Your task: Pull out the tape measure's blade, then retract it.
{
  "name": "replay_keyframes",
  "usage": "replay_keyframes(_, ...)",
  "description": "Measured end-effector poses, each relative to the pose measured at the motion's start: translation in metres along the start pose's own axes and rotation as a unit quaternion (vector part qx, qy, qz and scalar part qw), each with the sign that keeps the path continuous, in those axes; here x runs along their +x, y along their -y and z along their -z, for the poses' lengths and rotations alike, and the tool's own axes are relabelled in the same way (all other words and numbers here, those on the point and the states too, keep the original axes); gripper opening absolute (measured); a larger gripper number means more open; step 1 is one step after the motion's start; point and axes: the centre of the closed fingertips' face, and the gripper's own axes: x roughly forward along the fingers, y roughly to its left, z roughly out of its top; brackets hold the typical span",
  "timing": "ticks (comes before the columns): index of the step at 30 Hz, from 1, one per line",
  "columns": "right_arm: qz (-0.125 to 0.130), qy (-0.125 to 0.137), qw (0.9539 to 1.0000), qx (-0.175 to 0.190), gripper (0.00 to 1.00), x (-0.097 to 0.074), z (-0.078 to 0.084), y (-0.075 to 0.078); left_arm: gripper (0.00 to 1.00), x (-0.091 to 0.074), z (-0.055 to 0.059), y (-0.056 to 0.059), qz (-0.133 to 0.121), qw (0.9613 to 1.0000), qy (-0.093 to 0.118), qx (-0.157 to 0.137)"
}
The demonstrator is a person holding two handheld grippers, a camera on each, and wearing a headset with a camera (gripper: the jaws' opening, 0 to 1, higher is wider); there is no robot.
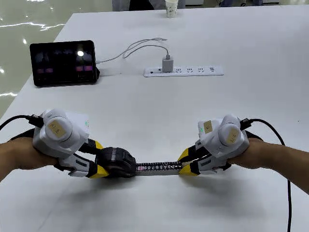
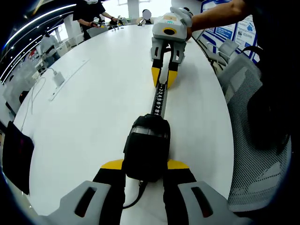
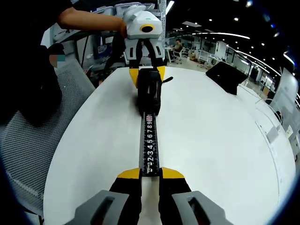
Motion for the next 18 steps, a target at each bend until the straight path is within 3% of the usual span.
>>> replay_keyframes(18,-0.001,-0.012,0.9999,0.006,0.09,-0.017,0.017,-0.002,0.25,-0.001,-0.001,0.002,-0.001,1.0000,-0.002,0.000)
